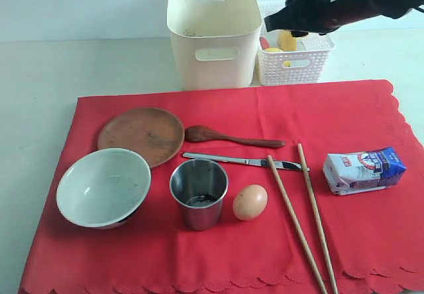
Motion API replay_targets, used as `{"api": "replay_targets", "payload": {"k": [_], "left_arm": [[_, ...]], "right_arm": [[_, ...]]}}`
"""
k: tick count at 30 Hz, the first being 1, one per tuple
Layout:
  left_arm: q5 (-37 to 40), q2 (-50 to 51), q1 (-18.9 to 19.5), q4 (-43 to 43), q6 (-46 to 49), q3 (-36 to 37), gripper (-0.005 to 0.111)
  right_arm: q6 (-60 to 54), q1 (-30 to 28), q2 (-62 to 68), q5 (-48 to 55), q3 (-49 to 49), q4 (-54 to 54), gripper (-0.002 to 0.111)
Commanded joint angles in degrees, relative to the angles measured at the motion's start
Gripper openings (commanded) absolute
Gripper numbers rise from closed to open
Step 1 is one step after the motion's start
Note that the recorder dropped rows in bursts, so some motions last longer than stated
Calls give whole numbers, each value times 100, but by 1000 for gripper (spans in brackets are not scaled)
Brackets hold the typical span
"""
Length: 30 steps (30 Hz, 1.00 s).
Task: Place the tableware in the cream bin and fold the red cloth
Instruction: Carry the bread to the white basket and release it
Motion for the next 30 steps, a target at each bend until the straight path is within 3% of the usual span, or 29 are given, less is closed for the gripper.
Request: {"api": "replay_targets", "payload": {"k": [1, 8, 17, 25, 30], "left_arm": [[-9, -32, 8, -32, -21, -5, 3], [-9, -32, 8, -32, -21, -5, 3], [-9, -32, 8, -32, -21, -5, 3], [-9, -32, 8, -32, -21, -5, 3], [-9, -32, 8, -32, -21, -5, 3]], "right_arm": [[20, -306, 335, -729, -35, -35, 0], [252, -588, 945, -1269, -284, 193, 0], [529, -614, 2126, -167, -1979, 395, 1], [651, -614, 2186, -300, -2029, 395, 42], [651, -614, 2186, -310, -2029, 395, 61]]}}
